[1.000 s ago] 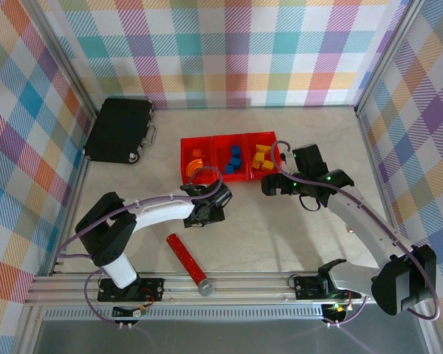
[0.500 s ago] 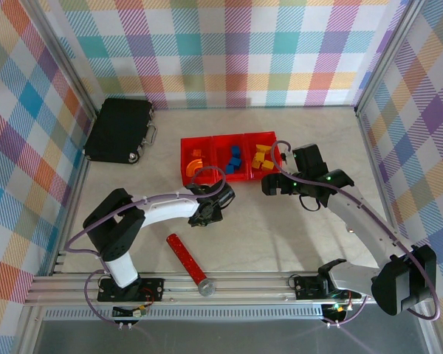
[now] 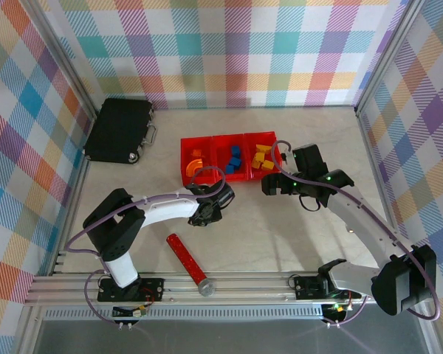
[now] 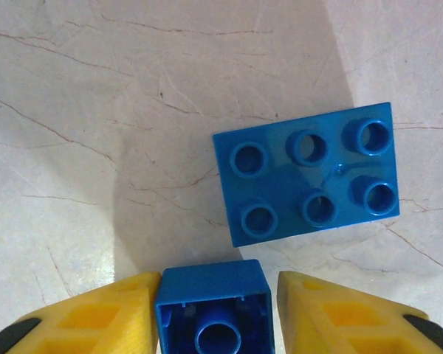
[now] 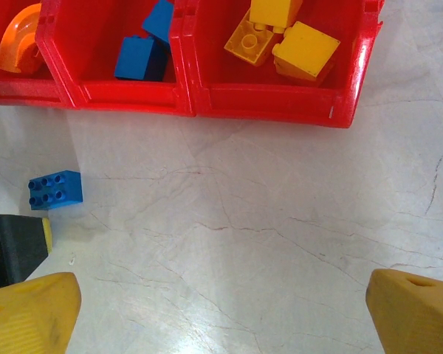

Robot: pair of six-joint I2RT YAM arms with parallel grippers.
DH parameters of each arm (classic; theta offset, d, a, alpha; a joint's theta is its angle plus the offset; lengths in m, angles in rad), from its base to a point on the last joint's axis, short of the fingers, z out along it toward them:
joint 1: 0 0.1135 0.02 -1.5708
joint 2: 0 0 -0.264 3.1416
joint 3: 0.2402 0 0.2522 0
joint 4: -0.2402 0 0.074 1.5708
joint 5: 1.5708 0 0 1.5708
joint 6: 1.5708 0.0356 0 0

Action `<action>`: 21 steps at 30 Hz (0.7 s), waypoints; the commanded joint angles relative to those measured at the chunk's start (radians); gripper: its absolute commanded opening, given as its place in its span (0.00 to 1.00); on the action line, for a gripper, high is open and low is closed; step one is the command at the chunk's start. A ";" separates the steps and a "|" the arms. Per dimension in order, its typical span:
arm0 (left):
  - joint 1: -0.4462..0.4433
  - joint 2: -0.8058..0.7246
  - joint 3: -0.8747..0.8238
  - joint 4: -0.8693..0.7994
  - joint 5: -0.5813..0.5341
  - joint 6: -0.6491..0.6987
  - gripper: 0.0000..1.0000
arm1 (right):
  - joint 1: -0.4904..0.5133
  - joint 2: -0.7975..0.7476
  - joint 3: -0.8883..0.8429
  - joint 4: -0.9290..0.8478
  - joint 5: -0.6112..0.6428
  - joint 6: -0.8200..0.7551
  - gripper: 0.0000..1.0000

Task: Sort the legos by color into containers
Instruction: Pick up the lego from the middle-left of the table.

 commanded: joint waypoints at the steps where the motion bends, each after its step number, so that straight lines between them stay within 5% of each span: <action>1: 0.009 0.006 -0.015 0.017 0.000 0.010 0.43 | -0.003 -0.008 -0.004 -0.005 0.001 0.013 0.99; 14: -0.042 -0.023 0.155 -0.047 0.012 0.178 0.35 | -0.003 -0.012 0.002 -0.001 0.004 0.024 0.99; 21: -0.030 -0.021 0.349 -0.153 -0.106 0.303 0.35 | -0.003 -0.042 0.011 -0.010 0.025 0.027 0.99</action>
